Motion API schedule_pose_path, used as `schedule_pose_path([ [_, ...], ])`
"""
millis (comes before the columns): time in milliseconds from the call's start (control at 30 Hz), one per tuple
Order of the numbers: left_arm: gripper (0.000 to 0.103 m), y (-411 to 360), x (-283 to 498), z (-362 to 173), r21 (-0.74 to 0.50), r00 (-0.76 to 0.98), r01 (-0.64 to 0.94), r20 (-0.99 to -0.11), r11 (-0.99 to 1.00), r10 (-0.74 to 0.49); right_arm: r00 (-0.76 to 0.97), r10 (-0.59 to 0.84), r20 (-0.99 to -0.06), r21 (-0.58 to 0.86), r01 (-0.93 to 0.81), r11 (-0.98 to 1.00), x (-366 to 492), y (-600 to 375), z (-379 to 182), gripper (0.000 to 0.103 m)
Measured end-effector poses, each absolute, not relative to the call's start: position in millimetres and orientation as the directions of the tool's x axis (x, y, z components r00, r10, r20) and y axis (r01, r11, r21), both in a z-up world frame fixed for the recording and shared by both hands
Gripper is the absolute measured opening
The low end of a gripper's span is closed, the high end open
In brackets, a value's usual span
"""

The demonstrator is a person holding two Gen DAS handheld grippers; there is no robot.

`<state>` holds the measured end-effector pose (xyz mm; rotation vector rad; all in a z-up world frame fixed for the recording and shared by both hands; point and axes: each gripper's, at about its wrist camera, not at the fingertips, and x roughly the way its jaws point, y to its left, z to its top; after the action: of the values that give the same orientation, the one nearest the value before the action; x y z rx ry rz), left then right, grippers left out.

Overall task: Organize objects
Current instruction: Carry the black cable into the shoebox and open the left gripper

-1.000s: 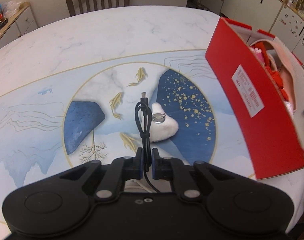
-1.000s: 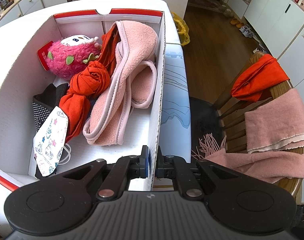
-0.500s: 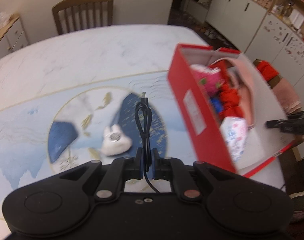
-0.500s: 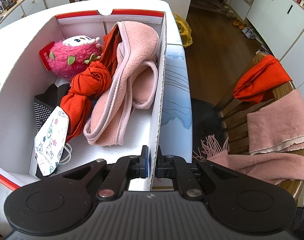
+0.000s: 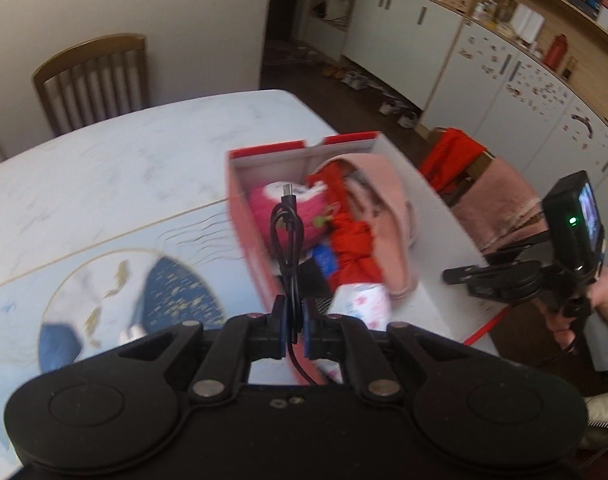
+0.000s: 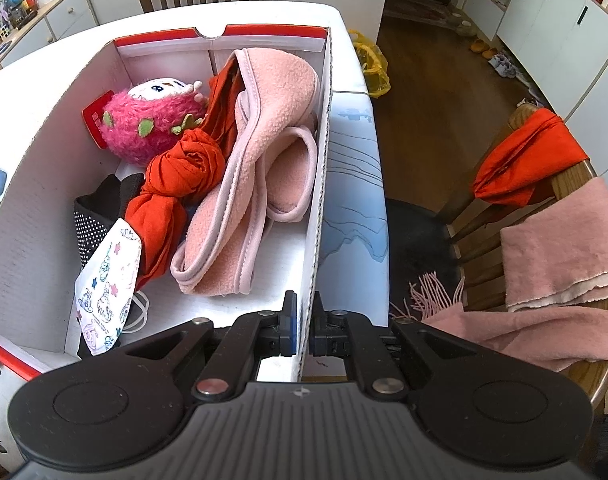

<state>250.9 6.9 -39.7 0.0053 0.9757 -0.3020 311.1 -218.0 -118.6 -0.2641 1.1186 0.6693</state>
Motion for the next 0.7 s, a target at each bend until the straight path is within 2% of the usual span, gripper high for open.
schedule_pose_path([
  [300,0.005,-54.1,282.6,-43.2,-0.107,0.504,0.341,-0.818,0.934,-0.278,0.264,0.374,-0.889,0.143,-0.616,0.774,312.1,-219.9,-119.0,0.005],
  [700,0.005,-105.6,320.3,-88.0,-0.1,0.446,0.348,-0.857,0.932,-0.258,0.256,0.395,-0.882,0.163,-0.62,0.767,312.5,-224.4,-120.5,0.005],
])
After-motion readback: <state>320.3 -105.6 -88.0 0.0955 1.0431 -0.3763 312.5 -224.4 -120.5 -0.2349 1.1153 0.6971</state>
